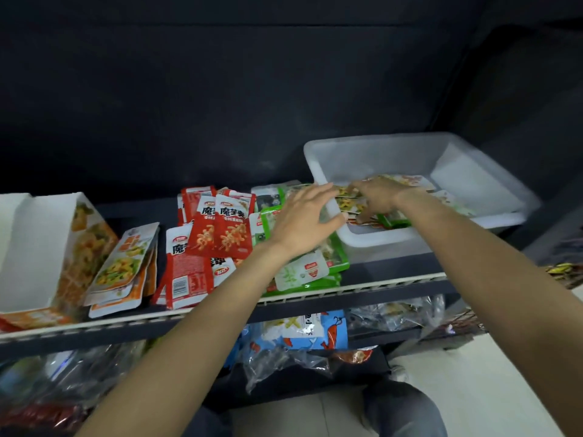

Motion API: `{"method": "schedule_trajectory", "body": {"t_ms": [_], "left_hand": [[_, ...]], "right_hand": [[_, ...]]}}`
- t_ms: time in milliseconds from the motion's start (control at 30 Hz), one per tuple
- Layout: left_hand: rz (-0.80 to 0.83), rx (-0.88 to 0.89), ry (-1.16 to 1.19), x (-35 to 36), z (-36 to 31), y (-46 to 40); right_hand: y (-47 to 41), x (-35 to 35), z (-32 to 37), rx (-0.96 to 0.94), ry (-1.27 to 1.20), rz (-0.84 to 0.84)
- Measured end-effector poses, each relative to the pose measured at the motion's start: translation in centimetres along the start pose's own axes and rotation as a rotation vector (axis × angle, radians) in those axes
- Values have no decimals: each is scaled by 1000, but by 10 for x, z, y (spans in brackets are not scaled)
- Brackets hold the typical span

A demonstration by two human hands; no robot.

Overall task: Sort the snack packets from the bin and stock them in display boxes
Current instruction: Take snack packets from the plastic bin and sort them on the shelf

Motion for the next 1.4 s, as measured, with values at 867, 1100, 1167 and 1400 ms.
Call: {"method": "schedule_trajectory", "body": {"t_ms": [867, 1100, 1167, 1400], "left_hand": [[-237, -275, 878, -95, 60, 75], [-370, -567, 141, -134, 176, 157], [-352, -567, 7, -138, 190, 177], [-218, -406, -116, -129, 201, 193]], "right_hand": [[92, -77, 158, -178, -965, -731], [14, -17, 298, -245, -1072, -452], [-5, -6, 328, -239, -1030, -441], [-33, 16, 381, -268, -676, -396]]}}
Point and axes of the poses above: each hand's wrist, its own y-axis away from the middle knuckle, its own x-axis out of the palm, z = x × y, the point moved 6 cm from there along -y, towards the middle knuckle, and after that the axes turned 8 degrees about -x, right-handed, at the moved point
